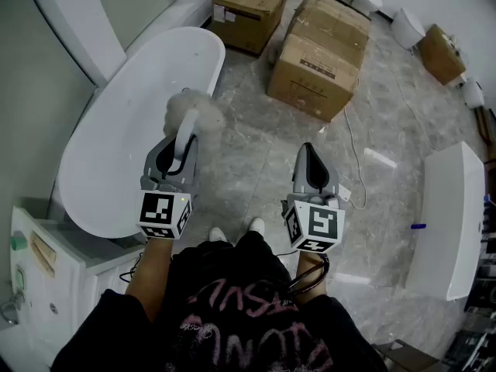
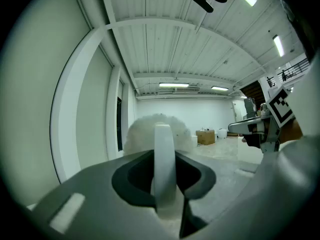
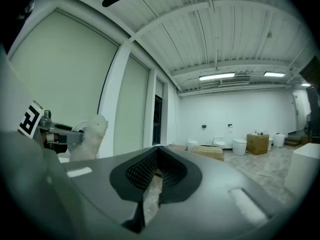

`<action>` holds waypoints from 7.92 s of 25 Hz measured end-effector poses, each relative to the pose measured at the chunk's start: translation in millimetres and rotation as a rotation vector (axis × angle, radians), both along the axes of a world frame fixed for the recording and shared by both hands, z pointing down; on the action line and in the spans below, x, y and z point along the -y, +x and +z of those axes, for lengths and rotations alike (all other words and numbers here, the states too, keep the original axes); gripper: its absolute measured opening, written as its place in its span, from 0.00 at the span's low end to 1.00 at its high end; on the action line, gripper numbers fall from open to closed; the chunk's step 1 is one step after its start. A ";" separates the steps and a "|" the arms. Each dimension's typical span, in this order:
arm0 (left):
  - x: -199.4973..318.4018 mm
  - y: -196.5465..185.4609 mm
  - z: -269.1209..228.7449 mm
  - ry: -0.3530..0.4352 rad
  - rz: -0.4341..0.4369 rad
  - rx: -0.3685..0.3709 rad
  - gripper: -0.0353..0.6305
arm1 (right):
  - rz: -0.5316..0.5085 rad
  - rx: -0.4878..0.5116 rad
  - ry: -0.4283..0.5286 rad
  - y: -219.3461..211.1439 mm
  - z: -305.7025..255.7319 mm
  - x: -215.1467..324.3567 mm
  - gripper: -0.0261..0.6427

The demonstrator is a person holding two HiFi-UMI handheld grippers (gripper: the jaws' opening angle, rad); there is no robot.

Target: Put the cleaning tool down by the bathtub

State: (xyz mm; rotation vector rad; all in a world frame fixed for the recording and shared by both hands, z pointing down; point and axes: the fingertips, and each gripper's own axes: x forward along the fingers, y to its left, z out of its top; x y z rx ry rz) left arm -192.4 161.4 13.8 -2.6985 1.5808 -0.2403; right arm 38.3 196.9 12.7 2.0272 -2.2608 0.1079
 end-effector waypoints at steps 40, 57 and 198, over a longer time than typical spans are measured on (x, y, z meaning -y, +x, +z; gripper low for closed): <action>85.5 44.5 71.6 -0.170 0.012 0.043 0.18 | -0.026 0.077 -0.093 39.6 62.1 88.4 0.06; 171.5 106.9 160.4 -0.305 -0.021 0.108 0.18 | -0.087 0.106 -0.244 91.2 159.1 169.5 0.06; 228.8 67.8 745.2 -0.728 0.075 0.392 0.10 | -0.193 0.186 -0.636 7.7 653.4 247.0 0.06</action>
